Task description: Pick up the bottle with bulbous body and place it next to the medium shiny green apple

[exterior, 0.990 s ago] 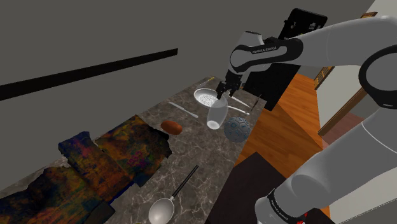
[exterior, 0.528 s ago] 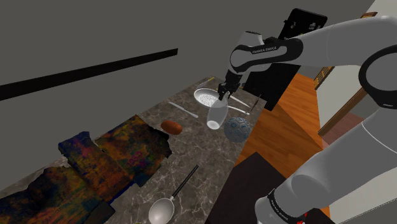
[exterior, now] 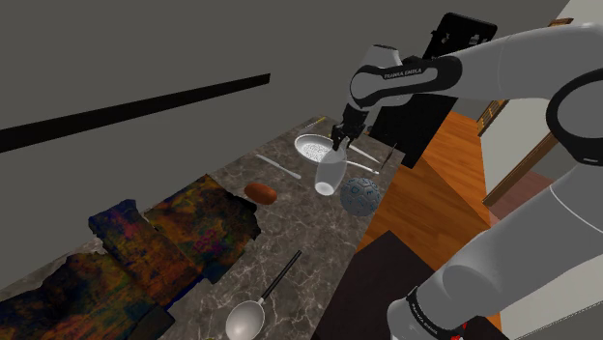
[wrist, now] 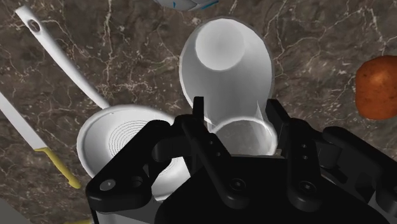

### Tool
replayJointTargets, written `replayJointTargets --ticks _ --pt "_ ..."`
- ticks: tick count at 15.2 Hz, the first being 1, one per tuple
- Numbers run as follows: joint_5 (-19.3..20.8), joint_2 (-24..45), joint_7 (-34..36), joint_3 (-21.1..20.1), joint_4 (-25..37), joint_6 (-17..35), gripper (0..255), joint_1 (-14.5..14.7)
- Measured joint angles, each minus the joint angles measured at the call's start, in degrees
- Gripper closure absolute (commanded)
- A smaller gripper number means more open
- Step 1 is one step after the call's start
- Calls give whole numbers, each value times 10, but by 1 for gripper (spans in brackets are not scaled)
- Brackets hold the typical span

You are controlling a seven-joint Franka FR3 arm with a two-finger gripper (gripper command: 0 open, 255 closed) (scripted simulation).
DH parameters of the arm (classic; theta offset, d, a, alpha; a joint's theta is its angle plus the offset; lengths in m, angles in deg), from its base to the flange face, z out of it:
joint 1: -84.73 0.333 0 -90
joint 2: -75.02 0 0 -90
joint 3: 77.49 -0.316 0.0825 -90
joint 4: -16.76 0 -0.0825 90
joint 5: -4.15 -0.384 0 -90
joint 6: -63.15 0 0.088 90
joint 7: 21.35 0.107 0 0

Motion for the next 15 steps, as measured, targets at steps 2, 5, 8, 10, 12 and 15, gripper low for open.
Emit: replayJointTargets --ticks 2,5,8,10,12,15 --pt "0 -4 1 -1 9 -13 255 0" --pt "1 -12 1 0 23 -35 255 0" --pt "2 -21 2 -1 38 -59 255 0" --pt "2 -23 1 -1 50 -73 255 0" --pt "3 -29 2 -1 59 -88 255 0" --pt "3 -32 2 -1 80 -112 255 0"
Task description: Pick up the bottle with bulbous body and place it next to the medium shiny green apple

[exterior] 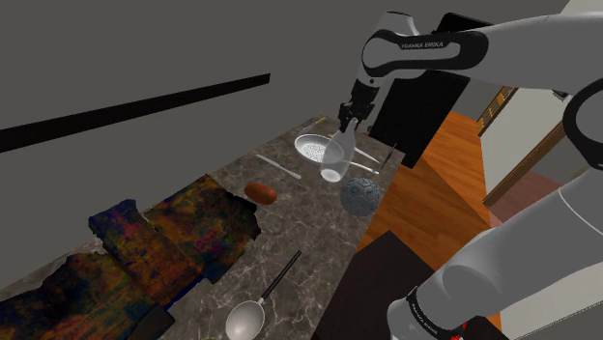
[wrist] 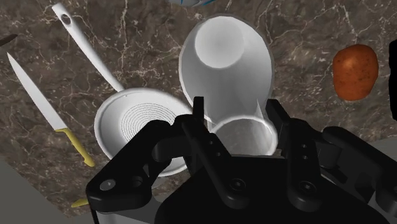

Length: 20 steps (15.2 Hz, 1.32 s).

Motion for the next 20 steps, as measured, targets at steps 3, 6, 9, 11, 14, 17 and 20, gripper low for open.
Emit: replayJointTargets --ticks 3,6,9,11,14,17,20 --pt "0 -1 0 0 20 -22 255 0" --pt "0 -4 1 -1 41 -45 255 1" --pt "0 -5 1 -1 64 -69 255 1" --pt "0 -7 0 -1 78 -85 255 1" --pt "0 -2 1 -2 105 -107 255 1" --pt "-1 0 1 -2 131 -131 255 1" --pt "-1 3 1 -2 158 -154 255 1"
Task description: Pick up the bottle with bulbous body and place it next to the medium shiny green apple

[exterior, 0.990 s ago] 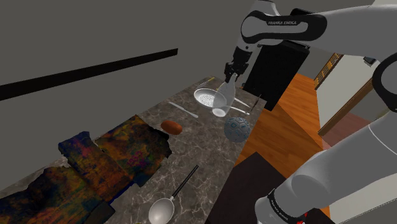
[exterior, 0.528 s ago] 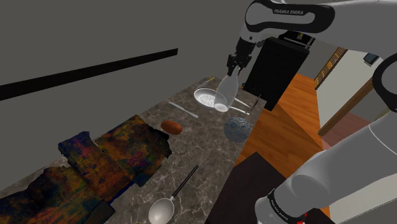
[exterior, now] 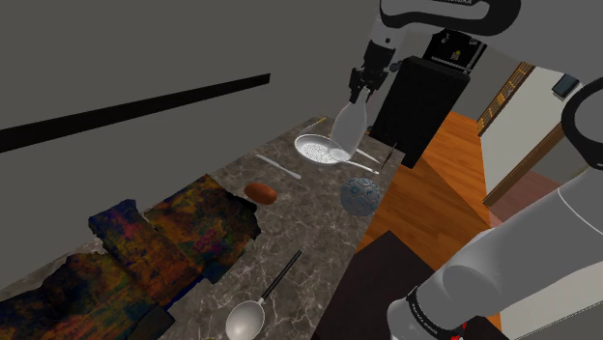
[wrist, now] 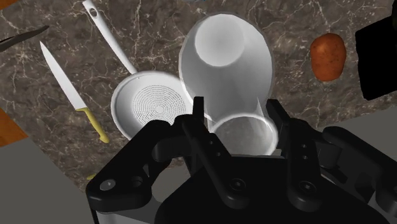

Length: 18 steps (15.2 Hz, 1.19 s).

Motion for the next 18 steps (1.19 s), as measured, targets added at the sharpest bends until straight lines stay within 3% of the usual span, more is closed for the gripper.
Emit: replayJointTargets --ticks 18 --pt "-6 49 -4 2 199 -150 255 -1"
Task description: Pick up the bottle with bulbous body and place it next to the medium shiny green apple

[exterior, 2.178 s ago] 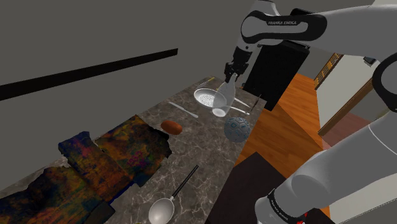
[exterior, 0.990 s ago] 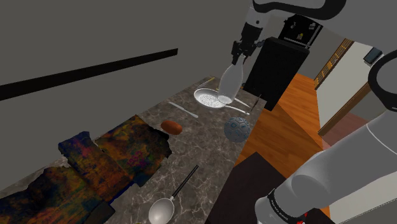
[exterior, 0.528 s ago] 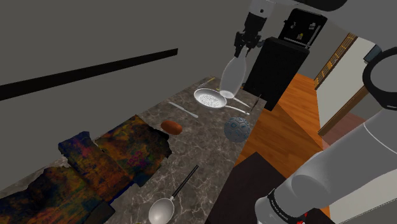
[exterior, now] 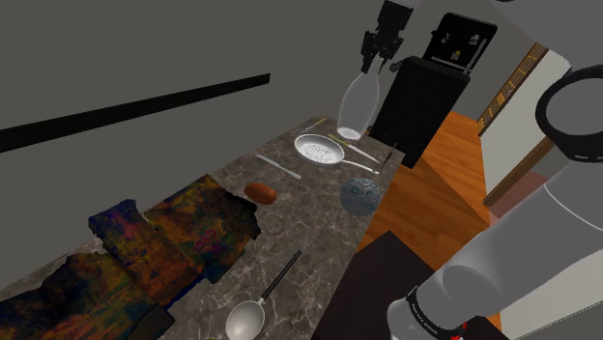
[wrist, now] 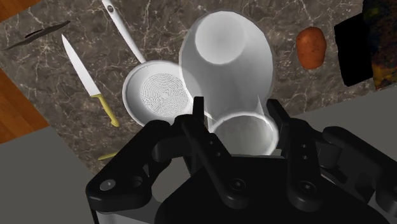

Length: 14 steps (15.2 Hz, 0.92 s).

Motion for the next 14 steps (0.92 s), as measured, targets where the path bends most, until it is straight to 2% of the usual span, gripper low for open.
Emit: replayJointTargets --ticks 7,9,14 --pt "-5 39 -4 3 107 -68 255 -2" --pt "-2 21 10 -5 86 -66 255 5" --pt "4 -59 74 -42 -26 -34 255 35"
